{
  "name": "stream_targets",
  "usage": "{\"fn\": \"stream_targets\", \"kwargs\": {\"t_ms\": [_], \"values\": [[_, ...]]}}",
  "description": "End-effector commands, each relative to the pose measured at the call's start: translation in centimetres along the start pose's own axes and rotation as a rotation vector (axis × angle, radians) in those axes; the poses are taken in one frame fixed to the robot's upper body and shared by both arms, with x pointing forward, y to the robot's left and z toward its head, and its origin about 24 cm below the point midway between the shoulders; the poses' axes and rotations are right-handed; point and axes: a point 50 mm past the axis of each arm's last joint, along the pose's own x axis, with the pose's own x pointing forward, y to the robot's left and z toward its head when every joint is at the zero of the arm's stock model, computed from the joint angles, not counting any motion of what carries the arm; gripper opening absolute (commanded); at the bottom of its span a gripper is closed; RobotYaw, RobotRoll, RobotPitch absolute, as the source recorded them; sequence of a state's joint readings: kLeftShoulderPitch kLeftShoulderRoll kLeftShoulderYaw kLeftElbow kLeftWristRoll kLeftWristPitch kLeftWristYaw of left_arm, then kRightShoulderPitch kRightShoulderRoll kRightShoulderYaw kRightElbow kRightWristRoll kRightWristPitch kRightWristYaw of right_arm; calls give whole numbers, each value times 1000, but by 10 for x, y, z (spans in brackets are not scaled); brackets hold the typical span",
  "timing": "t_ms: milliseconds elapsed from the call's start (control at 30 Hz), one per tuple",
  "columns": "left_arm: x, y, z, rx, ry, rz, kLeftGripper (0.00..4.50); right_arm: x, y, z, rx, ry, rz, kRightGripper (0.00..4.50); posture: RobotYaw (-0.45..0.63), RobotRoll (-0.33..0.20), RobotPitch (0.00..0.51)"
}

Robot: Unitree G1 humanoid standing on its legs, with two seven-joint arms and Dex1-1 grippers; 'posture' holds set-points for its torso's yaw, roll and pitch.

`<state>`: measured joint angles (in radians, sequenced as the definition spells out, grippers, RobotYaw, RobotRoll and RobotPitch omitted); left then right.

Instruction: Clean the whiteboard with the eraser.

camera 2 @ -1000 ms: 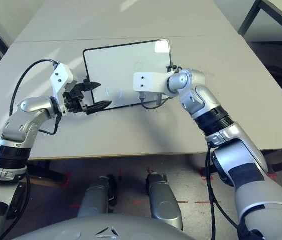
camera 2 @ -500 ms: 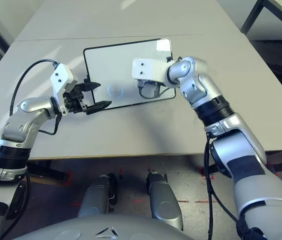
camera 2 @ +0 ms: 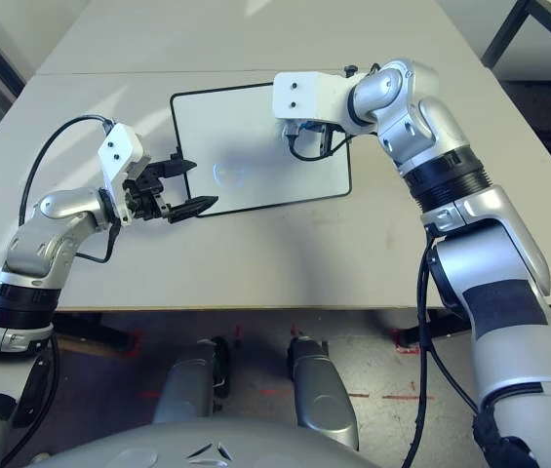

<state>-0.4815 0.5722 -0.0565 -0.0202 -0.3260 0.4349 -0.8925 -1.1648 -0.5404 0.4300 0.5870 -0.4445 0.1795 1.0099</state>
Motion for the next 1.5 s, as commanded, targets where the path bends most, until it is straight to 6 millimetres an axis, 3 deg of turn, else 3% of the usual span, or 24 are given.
{"fn": "stream_targets", "kwargs": {"t_ms": [33,467,1267,1500], "values": [[-3,2,0,9,9,13,4500,3,-3,0,-37,19,-2,252,-95,0,142],[-6,3,0,12,14,27,4500,18,0,5,-80,29,5,251,-90,0,142],[-6,2,-3,8,11,34,4500,30,5,49,-140,-98,5,251,-85,0,142],[-7,3,-3,8,13,36,4500,31,6,37,-139,-57,12,250,-86,0,142]]}}
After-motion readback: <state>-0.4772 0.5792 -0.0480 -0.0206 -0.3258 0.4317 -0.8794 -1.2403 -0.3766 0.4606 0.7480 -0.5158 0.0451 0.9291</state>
